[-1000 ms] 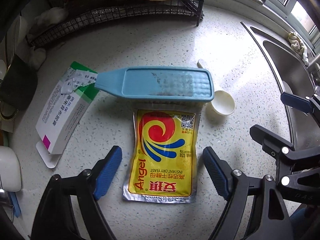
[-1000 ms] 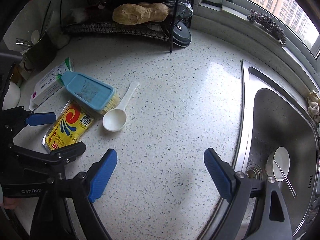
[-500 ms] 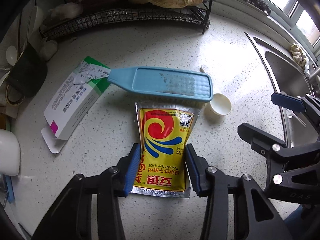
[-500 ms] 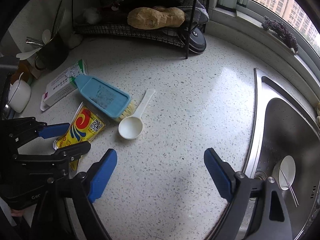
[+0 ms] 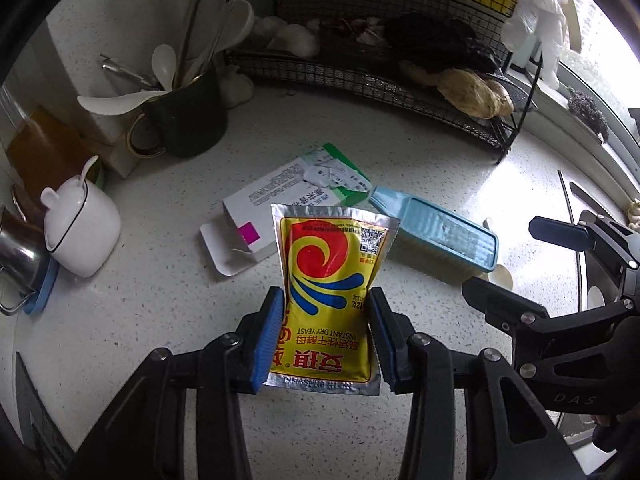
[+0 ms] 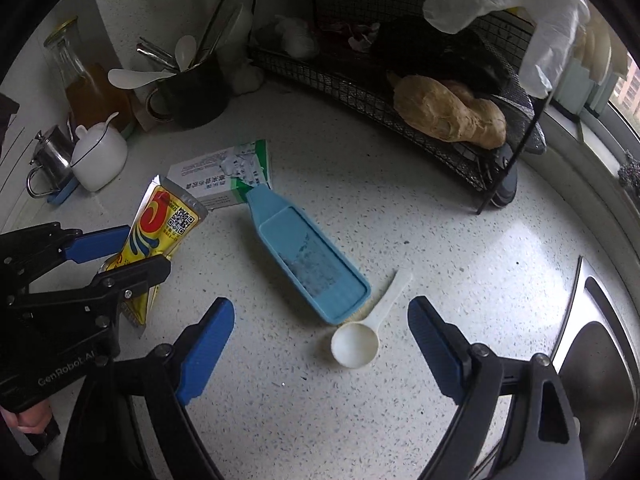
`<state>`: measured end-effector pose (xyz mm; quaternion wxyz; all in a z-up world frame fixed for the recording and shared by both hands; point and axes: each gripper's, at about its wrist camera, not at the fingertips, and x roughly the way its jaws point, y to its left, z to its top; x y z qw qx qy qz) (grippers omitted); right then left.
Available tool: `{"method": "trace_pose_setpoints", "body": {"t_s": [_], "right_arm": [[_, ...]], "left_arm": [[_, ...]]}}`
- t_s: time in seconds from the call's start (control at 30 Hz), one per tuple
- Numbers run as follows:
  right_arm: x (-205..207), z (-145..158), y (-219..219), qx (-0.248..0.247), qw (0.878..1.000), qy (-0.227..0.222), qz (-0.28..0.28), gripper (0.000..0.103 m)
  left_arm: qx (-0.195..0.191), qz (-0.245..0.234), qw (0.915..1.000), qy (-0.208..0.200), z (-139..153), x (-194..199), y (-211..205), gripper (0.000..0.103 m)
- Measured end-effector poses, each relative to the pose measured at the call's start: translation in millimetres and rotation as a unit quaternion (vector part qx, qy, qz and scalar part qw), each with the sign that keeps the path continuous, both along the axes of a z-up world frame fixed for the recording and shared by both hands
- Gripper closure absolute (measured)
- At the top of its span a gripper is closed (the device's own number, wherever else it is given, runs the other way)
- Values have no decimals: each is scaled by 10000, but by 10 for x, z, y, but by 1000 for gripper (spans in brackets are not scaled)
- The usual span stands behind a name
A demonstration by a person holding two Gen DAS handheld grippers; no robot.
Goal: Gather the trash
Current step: 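Grasp the light-blue brush with the right tool while the left tool holds the packet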
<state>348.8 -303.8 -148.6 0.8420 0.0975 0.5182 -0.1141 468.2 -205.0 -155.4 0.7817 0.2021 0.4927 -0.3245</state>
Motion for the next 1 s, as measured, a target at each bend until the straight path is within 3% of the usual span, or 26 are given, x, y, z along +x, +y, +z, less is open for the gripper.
{"method": "trace_pose_setpoints", "body": {"t_s": [0.37, 0.53, 0.6, 0.63, 1.0], "right_arm": [[485, -314, -20, 164, 9933, 66, 1143, 18], [597, -523, -24, 260, 9887, 197, 1462, 42], [602, -510, -2, 156, 9880, 84, 1534, 61], [607, -502, 16, 184, 9870, 82, 1594, 65], [103, -77, 408, 590, 9872, -214, 1467, 67]], "left_arm": [[232, 797, 9965, 83, -222, 24, -13, 63], [368, 1175, 9923, 104, -347, -22, -36, 63], [413, 1242, 9913, 103, -364, -56, -28, 63], [420, 1267, 9910, 90, -364, -88, -20, 63], [200, 1414, 9897, -127, 8, -535, 310, 63]]}}
